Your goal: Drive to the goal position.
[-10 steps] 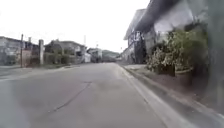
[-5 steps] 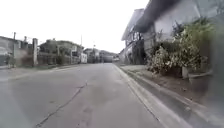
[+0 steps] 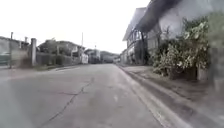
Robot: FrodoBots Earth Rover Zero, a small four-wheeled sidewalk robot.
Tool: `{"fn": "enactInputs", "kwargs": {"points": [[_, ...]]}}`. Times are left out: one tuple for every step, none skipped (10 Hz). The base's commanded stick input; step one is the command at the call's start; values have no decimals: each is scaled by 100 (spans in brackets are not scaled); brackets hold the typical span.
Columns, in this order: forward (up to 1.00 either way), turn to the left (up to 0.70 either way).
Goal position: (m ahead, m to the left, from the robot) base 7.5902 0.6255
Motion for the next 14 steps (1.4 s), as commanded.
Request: {"fn": "enactInputs", "kwargs": {"points": [[100, -1], [100, -3], [100, -4], [100, -4], [100, -4], [100, -1], [100, 0], [100, 0], [100, 0], [100, 0], [100, -1], [100, -3], [100, -3], [100, -16]]}}
